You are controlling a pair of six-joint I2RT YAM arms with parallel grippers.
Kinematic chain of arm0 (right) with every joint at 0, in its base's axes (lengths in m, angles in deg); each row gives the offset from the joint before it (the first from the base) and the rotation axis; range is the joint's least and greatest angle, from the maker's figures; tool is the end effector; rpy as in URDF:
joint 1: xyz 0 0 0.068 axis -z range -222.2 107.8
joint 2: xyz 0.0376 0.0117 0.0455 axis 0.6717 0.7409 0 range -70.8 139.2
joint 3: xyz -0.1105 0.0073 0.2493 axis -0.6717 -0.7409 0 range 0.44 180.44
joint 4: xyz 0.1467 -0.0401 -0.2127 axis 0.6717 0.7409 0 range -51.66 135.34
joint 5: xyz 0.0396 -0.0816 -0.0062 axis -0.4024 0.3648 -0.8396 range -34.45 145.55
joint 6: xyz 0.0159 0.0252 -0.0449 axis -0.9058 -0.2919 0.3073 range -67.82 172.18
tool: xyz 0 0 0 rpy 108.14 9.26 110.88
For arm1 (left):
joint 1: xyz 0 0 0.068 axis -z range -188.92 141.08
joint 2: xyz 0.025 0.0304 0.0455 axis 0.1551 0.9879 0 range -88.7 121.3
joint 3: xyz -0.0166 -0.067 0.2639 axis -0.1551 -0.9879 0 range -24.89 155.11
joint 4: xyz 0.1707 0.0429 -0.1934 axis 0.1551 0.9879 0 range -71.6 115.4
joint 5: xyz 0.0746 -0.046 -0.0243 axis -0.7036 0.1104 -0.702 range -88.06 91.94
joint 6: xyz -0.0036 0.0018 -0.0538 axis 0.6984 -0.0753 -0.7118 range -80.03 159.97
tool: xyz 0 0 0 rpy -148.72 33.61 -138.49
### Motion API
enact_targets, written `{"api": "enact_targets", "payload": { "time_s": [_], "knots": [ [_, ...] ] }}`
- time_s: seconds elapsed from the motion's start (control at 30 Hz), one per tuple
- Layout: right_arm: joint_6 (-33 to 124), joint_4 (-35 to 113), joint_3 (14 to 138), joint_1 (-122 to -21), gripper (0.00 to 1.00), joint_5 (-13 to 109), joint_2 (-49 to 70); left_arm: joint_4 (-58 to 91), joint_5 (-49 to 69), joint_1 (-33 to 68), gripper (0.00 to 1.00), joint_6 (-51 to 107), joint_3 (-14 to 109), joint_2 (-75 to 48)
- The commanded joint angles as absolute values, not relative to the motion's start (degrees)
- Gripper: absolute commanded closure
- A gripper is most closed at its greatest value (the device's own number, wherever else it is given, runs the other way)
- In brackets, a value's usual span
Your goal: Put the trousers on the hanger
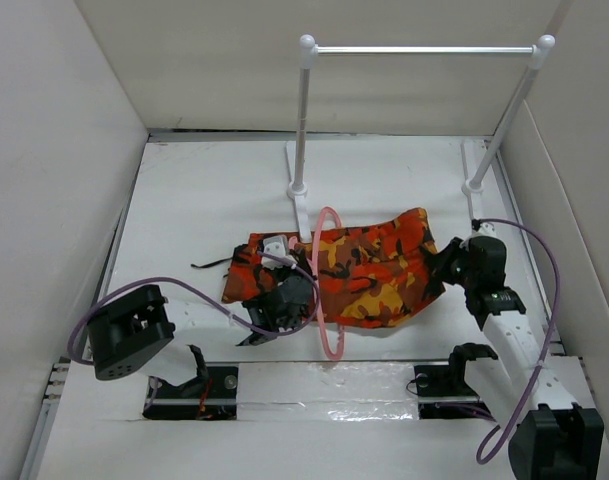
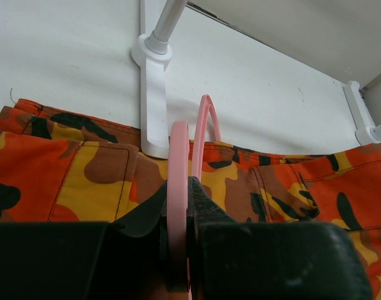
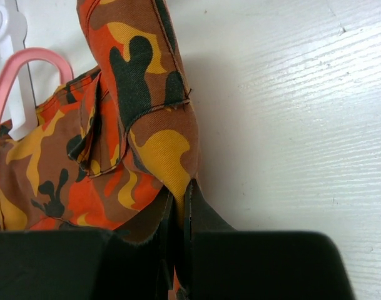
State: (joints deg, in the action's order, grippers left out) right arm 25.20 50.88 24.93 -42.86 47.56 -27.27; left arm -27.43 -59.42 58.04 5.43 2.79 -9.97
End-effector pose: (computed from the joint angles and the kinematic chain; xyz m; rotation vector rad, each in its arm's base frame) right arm 0.1728 0.0071 0.2149 0.4069 2.1077 0.4320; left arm 0.1306 -0.2268 0.2112 -0.3463 1.5984 -0.4766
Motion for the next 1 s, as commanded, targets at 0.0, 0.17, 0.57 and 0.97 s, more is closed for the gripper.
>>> {"api": "enact_targets", "payload": {
  "time_s": [0.0,0.17,0.57,0.97],
  "knots": [
    [25.9,44.32,24.79,-42.11,1.0,46.76,-27.21,-26.08,-60.89,58.93,1.0,10.26,6.21,-12.5],
    [26.34,44.58,24.96,-42.11,1.0,48.43,-28.26,-24.76,-60.99,61.21,1.0,13.51,9.99,-16.01],
    [27.57,46.23,26.8,-42.11,0.73,44.13,-28.35,-28.36,-59.42,61.74,1.0,20.98,14.99,-17.51],
    [25.65,53.84,41.75,-44.99,0.93,25.44,-38.46,-8.5,-50.62,64.38,1.0,22.66,32.67,-18.92]
  ]
}}
